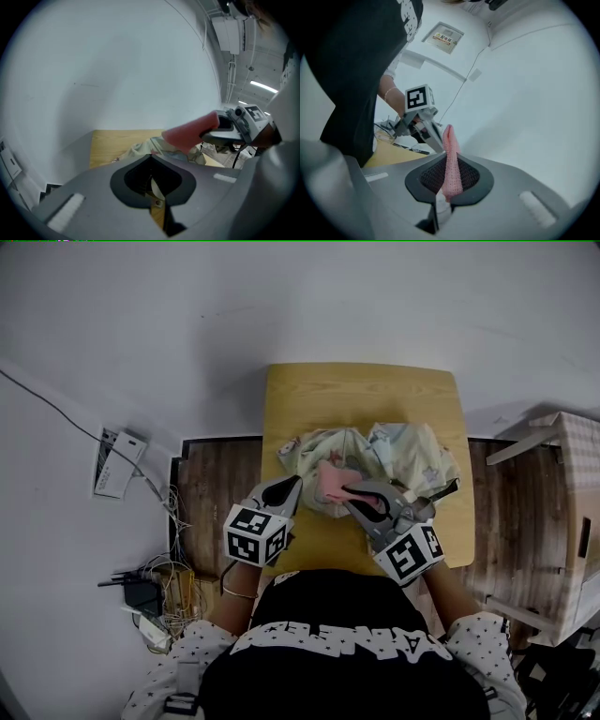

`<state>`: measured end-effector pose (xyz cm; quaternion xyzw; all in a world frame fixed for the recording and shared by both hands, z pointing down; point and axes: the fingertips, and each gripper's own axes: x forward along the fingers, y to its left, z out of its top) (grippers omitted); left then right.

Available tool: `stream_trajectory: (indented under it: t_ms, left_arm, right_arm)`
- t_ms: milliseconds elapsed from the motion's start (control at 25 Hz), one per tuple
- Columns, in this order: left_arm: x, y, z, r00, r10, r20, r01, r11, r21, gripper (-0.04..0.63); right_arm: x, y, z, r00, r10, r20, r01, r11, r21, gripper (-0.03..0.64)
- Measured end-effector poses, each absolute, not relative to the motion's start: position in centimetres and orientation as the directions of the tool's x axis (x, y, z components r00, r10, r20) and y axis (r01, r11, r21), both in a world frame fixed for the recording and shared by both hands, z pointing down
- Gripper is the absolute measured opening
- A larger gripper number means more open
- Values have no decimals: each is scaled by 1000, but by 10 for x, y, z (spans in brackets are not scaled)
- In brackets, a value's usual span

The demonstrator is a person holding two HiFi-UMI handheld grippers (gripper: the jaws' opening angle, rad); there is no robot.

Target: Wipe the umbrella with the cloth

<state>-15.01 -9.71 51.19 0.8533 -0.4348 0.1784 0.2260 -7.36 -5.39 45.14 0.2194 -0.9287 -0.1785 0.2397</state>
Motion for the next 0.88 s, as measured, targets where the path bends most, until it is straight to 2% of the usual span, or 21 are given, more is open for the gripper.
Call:
stream_trajectory:
  t_ms: [160,320,520,880]
  left_arm:
    - [-148,-95,513,563,-659,499,-820,-521,237,2]
    - [-147,-92,513,564,-659,498,-821,-515,247,2]
    - [-153,-92,513,555,-665,499,-827,-502,252,2]
    - [-156,-94,515,544,-669,506,-835,-492,247,2]
  right_arm:
    - [-67,-86,456,-699,-585,412,-287,757,587,35]
    - [-67,-98,476,-637,-599,485,-190,732,655,37]
    - [-69,-98,499,-608,-564,558,-105,754,648,37]
    - [-51,-92,516,-576,-551,604,-135,793,594,37]
